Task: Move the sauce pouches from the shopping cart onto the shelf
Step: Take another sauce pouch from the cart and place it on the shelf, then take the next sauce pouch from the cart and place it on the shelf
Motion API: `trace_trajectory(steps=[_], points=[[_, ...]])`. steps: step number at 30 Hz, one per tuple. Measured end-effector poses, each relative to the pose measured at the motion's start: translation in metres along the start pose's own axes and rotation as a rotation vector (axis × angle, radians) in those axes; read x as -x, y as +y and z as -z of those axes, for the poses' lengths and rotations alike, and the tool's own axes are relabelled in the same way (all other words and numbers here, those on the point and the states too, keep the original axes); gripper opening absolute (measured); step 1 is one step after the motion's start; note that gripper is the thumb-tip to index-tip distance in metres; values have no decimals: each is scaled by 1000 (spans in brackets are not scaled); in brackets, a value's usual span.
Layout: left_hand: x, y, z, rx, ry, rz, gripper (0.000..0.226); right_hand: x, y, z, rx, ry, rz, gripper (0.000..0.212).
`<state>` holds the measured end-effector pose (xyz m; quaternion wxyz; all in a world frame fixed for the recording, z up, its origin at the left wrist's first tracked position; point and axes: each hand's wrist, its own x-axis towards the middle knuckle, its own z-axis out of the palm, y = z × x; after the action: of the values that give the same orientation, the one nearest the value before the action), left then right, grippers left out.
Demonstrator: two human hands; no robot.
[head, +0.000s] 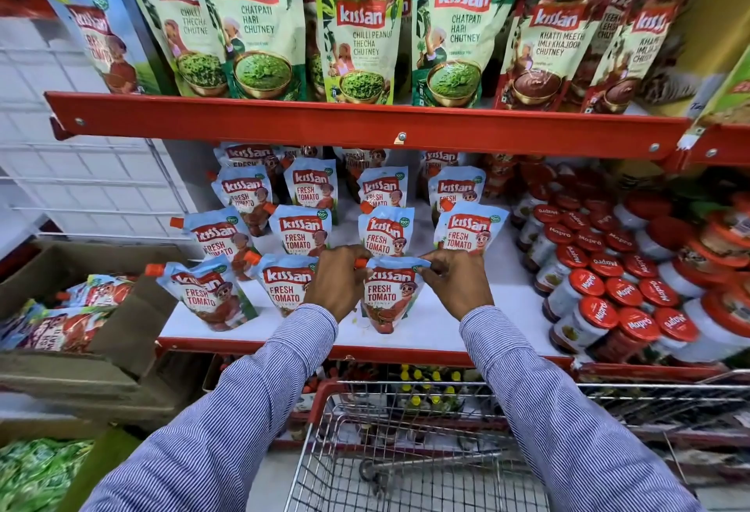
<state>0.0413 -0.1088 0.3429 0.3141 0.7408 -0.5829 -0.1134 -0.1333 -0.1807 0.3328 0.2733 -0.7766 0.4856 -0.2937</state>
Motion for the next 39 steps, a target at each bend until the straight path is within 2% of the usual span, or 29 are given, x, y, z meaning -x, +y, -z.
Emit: trace_trajectory(steps=[4,7,10,14,18,20,24,26,28,30,34,39], points=[[3,6,6,13,-32,-7,32,5,1,4,-83,-8,-19,20],[19,6,10,-39,55,-79,36,20,13,9,-182,40,-46,26],[57,-2,-3,13,106,-162,32,54,41,11,-210,93,-116,23],[116,-26,-55,24,-130,-121,24,112,96,-3,-95,-69,-261,22],[167,-55,-126,22,-419,6,26,169,166,-40,123,-366,-386,27],[192,-67,-165,-9,-587,84,34,198,200,-61,150,-528,-440,32],[235,-83,-229,-18,-893,210,47,244,241,-97,210,-892,-422,46],[252,-90,-255,-56,-993,224,53,262,259,-113,259,-1003,-398,47],[267,-96,-274,-77,-1024,225,52,276,272,-124,298,-1013,-399,36],[282,-102,-289,-65,-1012,255,42,286,283,-133,313,-947,-373,28],[292,-100,-294,-3,-866,311,11,293,287,-133,286,-804,-361,19],[276,-84,-255,95,-750,282,14,274,259,-96,167,-715,-287,21]])
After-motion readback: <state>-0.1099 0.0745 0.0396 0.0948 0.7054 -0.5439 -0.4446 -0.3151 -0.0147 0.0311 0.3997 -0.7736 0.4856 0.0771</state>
